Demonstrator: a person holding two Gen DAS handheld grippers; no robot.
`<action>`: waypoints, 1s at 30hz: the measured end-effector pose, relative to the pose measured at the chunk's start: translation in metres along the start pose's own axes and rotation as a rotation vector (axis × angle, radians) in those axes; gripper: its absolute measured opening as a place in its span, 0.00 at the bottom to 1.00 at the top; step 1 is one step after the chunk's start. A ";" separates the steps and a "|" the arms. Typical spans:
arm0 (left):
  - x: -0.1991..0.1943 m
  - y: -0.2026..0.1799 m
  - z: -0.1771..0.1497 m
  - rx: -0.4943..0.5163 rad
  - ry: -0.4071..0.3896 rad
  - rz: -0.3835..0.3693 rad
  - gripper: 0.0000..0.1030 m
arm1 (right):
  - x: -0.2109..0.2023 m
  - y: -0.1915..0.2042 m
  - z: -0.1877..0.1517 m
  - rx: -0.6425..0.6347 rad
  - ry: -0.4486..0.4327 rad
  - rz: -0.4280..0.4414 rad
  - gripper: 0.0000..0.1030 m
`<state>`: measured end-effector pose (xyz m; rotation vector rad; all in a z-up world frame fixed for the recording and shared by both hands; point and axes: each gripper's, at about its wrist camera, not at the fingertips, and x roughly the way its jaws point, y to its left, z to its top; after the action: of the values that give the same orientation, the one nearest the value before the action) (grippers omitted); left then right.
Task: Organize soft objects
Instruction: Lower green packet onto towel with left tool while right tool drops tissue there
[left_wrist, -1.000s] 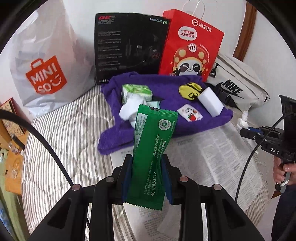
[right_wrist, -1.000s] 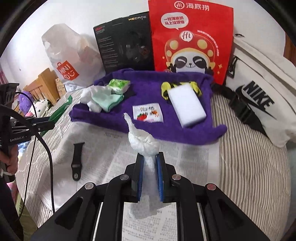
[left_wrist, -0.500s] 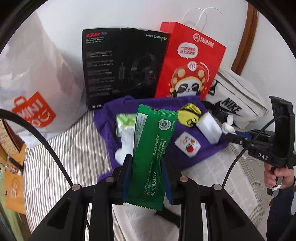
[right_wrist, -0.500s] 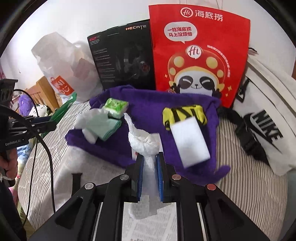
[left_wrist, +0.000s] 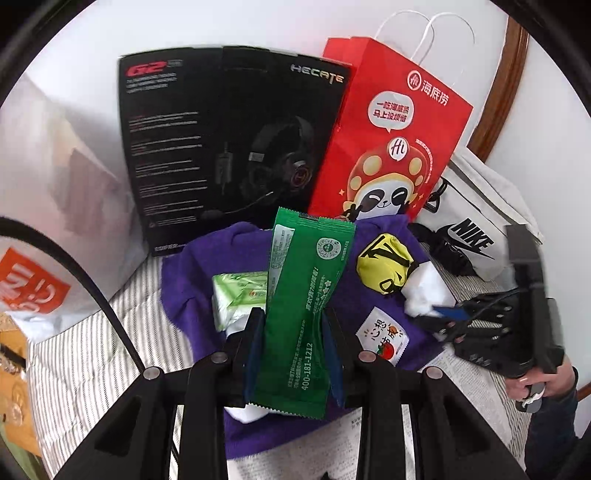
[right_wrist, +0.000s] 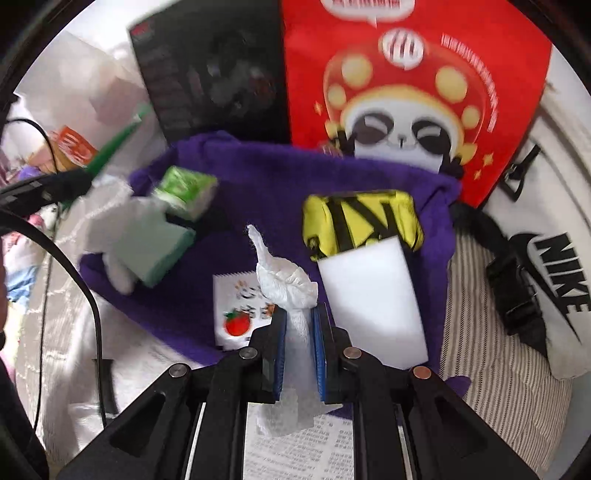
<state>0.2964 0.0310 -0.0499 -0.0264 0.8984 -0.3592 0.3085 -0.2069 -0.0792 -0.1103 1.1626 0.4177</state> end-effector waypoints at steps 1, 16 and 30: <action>0.003 -0.001 0.001 0.007 0.002 0.000 0.29 | 0.009 -0.001 0.000 0.004 0.030 -0.004 0.13; 0.024 0.003 -0.004 -0.010 0.032 -0.040 0.29 | 0.043 -0.008 -0.005 0.016 0.067 -0.008 0.16; 0.048 -0.016 -0.008 -0.014 0.128 -0.004 0.29 | 0.003 -0.006 -0.012 -0.007 0.000 0.074 0.52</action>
<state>0.3126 0.0017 -0.0890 -0.0182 1.0280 -0.3619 0.3007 -0.2150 -0.0876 -0.0740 1.1681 0.4871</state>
